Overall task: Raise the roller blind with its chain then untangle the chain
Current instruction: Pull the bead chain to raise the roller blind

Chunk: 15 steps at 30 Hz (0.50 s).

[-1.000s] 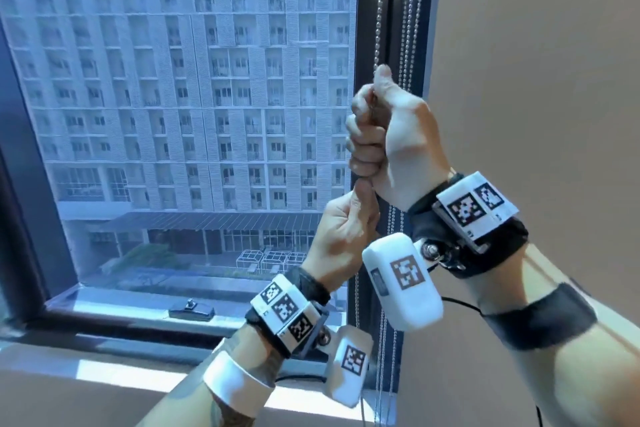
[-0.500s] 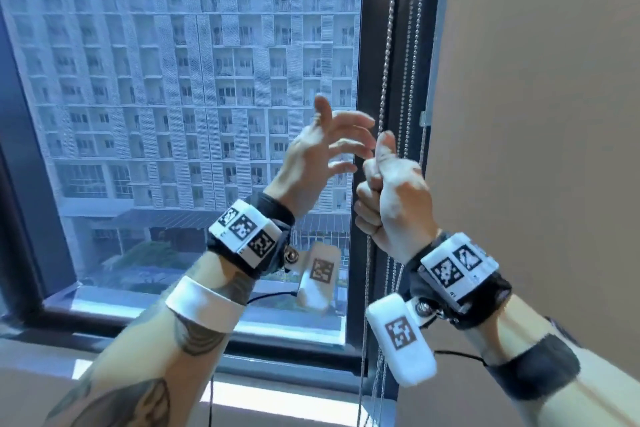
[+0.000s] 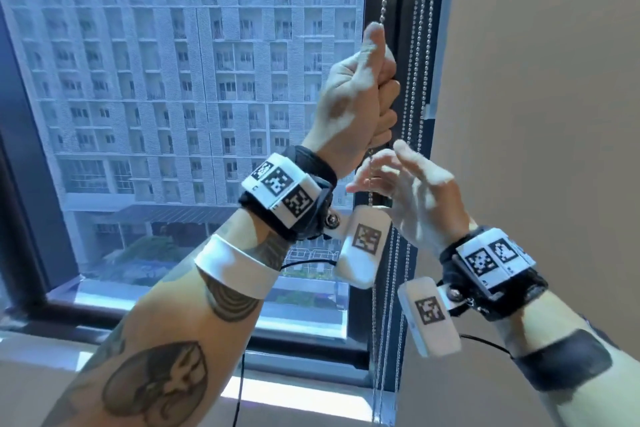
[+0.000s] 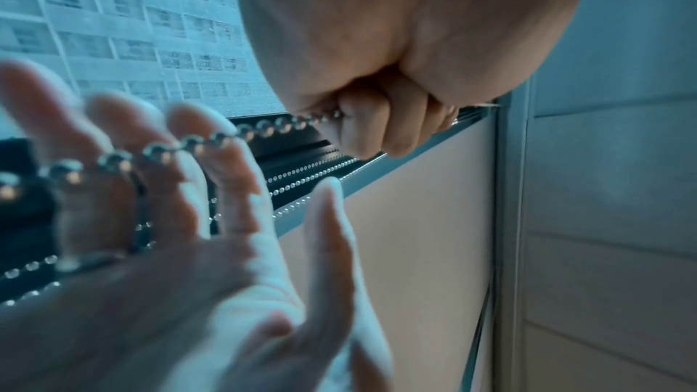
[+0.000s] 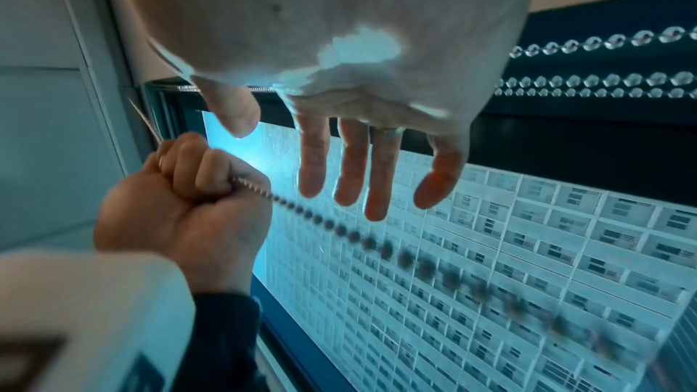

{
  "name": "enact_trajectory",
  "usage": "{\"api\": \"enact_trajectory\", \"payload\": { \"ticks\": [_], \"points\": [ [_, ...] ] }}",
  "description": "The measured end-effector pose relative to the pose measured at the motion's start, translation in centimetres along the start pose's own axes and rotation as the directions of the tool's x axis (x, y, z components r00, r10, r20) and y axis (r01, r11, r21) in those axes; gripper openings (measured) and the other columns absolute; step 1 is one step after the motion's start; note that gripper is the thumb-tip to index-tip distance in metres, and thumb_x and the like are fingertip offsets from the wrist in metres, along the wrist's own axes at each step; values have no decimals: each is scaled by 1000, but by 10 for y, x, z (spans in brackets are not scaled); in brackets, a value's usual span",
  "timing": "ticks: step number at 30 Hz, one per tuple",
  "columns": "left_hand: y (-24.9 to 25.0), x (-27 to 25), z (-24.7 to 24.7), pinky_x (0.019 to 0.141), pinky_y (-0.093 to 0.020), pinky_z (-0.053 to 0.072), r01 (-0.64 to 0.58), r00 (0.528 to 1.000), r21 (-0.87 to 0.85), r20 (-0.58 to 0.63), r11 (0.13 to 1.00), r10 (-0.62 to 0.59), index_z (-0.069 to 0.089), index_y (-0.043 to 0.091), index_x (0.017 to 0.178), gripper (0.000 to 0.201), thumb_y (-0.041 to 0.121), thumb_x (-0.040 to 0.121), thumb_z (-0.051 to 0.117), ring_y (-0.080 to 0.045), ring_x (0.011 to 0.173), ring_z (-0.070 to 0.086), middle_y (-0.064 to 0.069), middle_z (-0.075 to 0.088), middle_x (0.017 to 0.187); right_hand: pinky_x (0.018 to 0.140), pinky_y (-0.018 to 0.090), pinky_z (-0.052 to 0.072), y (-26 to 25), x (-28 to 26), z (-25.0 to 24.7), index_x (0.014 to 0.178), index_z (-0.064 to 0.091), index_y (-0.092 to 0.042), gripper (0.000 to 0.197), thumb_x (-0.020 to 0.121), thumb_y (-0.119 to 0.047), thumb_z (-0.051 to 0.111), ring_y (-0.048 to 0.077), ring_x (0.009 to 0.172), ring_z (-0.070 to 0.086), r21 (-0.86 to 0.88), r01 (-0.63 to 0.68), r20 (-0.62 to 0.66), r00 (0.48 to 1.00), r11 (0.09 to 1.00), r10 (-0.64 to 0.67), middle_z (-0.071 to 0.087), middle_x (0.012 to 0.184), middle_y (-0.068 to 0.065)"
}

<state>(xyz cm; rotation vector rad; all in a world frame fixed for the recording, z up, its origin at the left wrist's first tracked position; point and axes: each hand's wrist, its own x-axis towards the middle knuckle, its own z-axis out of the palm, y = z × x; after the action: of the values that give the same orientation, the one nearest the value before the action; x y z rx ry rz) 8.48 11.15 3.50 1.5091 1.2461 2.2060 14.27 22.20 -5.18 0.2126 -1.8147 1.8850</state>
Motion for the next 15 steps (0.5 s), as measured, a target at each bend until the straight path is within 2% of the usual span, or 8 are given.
{"api": "enact_trajectory", "payload": {
  "ticks": [1,3,6,8,9,11,12,15],
  "points": [
    [0,-1,2,36,-14,12,-18,1000,9,-25,1000,18,29,22,65,51,43,112,29,-6,35,10,9,20,47,93,53,41,-5,0,-4,89,62,-11,42,95,-49,44,30,103,65,7,10,-22,1000,1000,-9,64,103,16],
    [0,-3,5,35,-11,15,-60,997,8,-53,998,60,31,20,66,50,39,113,29,-5,33,11,9,21,46,95,54,40,-15,1,-10,83,65,-17,38,95,-46,43,28,105,67,14,34,-57,998,999,-33,70,99,11],
    [-2,-10,11,34,-12,24,-128,987,1,-100,992,127,34,16,66,50,32,113,28,-2,31,17,9,22,46,94,53,42,-27,2,-10,80,65,-20,40,100,-45,42,21,96,70,30,61,-72,996,998,-59,73,91,5],
    [-11,-18,12,41,-16,36,-162,982,27,-98,986,164,35,16,66,50,30,113,28,-3,30,22,11,26,44,92,49,44,-33,2,-8,81,63,-18,40,103,-43,41,17,86,70,58,78,-71,995,995,-74,71,84,2],
    [-18,-24,12,43,-19,38,-174,980,52,-94,983,178,36,16,66,49,30,113,28,-3,30,25,14,30,43,89,46,47,-36,3,-8,82,62,-16,40,104,-42,40,16,81,68,74,89,-69,994,993,-83,70,81,1],
    [-38,-38,8,38,-16,32,-164,982,86,-80,983,171,40,17,68,47,27,113,28,-1,30,30,14,37,41,80,38,51,-40,3,-7,83,61,-14,39,104,-41,42,18,78,66,100,101,-62,994,990,-95,67,82,4],
    [-50,-46,4,35,-14,28,-143,986,91,-69,986,149,42,19,70,46,28,113,28,0,30,30,14,38,42,79,37,50,-42,3,-6,84,62,-13,38,102,-42,44,20,83,65,108,99,-60,994,989,-93,66,85,6],
    [-83,-69,-6,34,-15,23,-45,999,57,-25,997,47,36,18,70,44,40,108,34,0,35,22,17,29,49,86,39,50,-45,5,-5,89,64,-11,37,101,-42,47,32,103,66,122,97,-43,995,988,-93,67,96,15]
  ]
}}
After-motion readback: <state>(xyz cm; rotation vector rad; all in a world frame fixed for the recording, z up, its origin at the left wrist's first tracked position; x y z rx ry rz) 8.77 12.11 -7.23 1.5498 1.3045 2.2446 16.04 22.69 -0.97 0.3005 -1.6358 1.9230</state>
